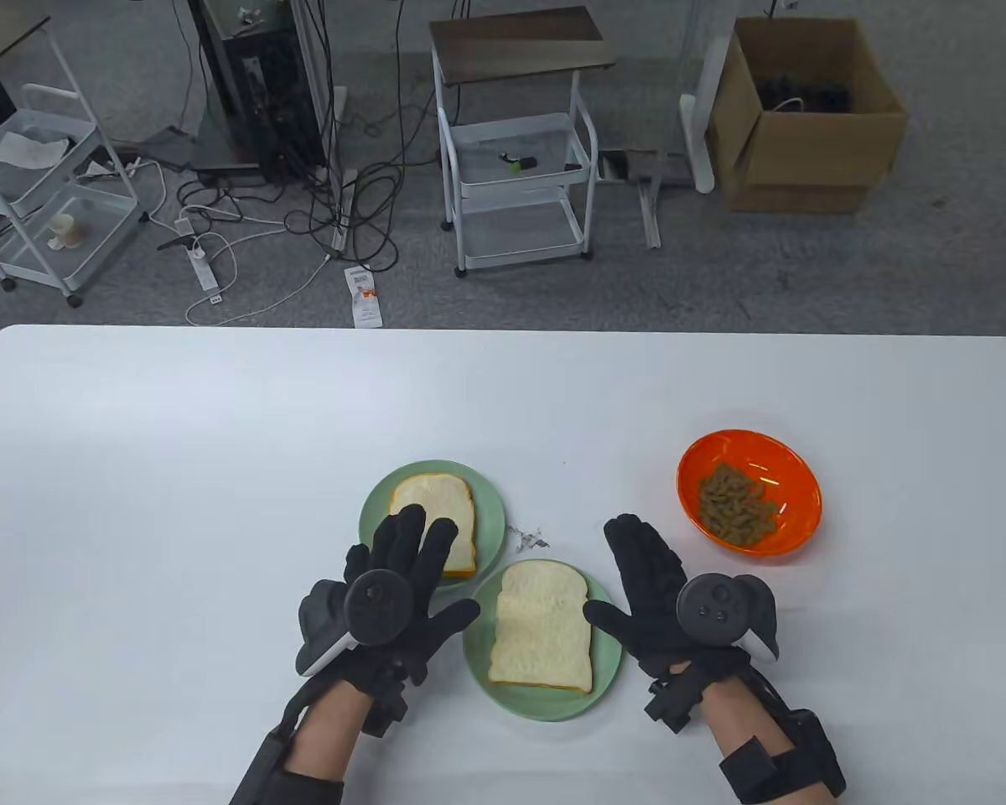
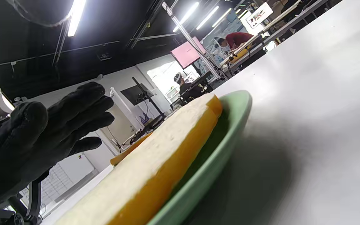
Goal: Sprinkle raisins onto toast
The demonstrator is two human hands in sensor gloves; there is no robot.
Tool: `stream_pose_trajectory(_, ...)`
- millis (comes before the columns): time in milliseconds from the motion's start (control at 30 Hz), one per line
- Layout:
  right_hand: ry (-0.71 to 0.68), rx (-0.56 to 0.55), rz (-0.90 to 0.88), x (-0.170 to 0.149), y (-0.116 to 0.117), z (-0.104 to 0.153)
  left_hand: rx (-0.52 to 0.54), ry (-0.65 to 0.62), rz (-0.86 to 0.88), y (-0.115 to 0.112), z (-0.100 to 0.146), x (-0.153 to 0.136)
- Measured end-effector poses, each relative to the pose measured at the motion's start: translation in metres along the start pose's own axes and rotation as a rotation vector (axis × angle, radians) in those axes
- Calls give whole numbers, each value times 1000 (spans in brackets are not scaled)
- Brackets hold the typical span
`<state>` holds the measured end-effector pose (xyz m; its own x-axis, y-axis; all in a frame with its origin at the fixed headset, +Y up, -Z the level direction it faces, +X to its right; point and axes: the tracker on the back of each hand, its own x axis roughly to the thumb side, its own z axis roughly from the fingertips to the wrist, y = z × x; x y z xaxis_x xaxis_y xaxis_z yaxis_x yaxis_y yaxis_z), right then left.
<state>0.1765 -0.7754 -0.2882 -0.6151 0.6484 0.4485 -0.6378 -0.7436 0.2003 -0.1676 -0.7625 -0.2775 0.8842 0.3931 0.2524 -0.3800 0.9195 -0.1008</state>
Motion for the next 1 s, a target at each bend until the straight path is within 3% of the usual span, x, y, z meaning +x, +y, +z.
stream_pose_trajectory(300, -28, 32, 21, 7, 9, -2, 8, -15, -24, -1, 1, 5)
stream_pose_trajectory(567, 9, -91, 68, 5, -14, 2, 17, -9, -33, -1, 1, 5)
stream_pose_trajectory(633, 70, -177, 137, 1, -30, 6, 22, -4, -36, -1, 1, 5)
stream_pose_trajectory(767, 300, -470, 289, -29, -82, 25, 51, 8, -42, 1, 2, 5)
stream_pose_trajectory(833, 456, -506, 334, -45, -97, 35, 53, 11, -42, 1, 2, 4)
stream_pose_trajectory(1000, 663, -463, 283, -77, -111, 48, 50, 15, -50, 1, 2, 5)
